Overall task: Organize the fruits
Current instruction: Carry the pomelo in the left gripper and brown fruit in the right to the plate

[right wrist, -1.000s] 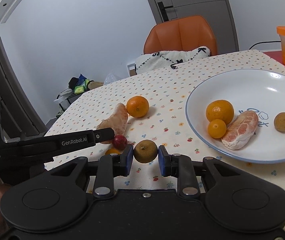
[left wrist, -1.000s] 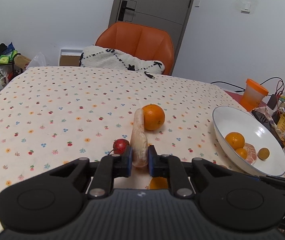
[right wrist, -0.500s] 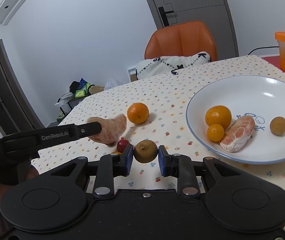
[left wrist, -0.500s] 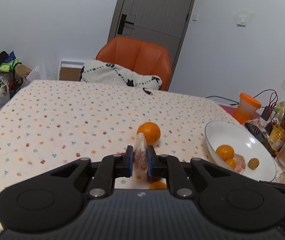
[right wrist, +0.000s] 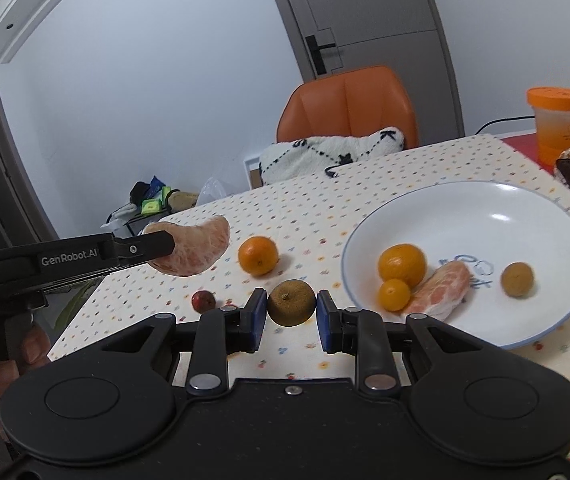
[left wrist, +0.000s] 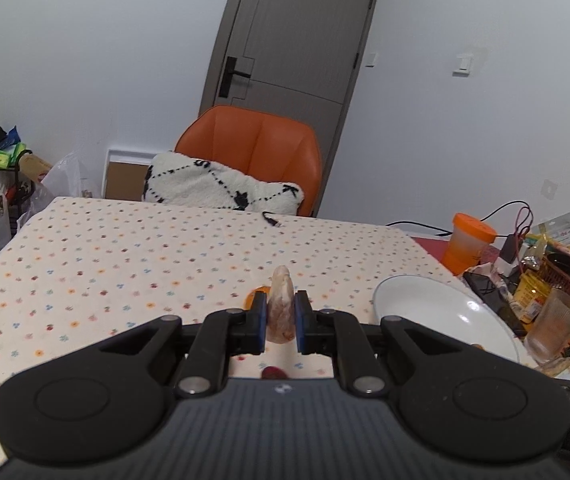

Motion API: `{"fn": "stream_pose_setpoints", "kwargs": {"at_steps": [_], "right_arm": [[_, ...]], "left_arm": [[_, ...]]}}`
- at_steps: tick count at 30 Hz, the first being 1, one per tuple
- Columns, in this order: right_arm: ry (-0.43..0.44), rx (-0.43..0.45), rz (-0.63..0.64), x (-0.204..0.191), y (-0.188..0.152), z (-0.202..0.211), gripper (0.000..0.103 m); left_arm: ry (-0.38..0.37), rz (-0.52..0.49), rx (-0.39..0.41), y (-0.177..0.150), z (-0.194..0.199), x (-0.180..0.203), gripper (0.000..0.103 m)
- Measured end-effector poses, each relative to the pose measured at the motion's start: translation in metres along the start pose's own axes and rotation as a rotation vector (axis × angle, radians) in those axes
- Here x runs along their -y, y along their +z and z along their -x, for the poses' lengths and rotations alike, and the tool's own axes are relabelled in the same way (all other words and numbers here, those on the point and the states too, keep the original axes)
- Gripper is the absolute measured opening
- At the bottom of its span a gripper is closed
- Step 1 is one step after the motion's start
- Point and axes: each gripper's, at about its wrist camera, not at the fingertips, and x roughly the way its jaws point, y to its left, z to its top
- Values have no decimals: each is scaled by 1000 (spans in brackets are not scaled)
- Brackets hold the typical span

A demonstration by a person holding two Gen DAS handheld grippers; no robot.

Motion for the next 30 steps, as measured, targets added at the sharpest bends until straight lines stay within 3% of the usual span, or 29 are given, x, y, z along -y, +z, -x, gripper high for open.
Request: {"fn": "stream_pose_setpoints", "kwargs": {"at_steps": [12,27,30], "right_arm": [[-76,37,-18,27,3,17,25],[-163,38,-74,71,3,20,25],[-178,45,-88,79,2,20,31]], "left_arm": [[-68,-34,9,3,-9,35,12],[-92,-65,-8,1,-39,76,12],[-97,-74,-15,-1,-45,83,12]]}}
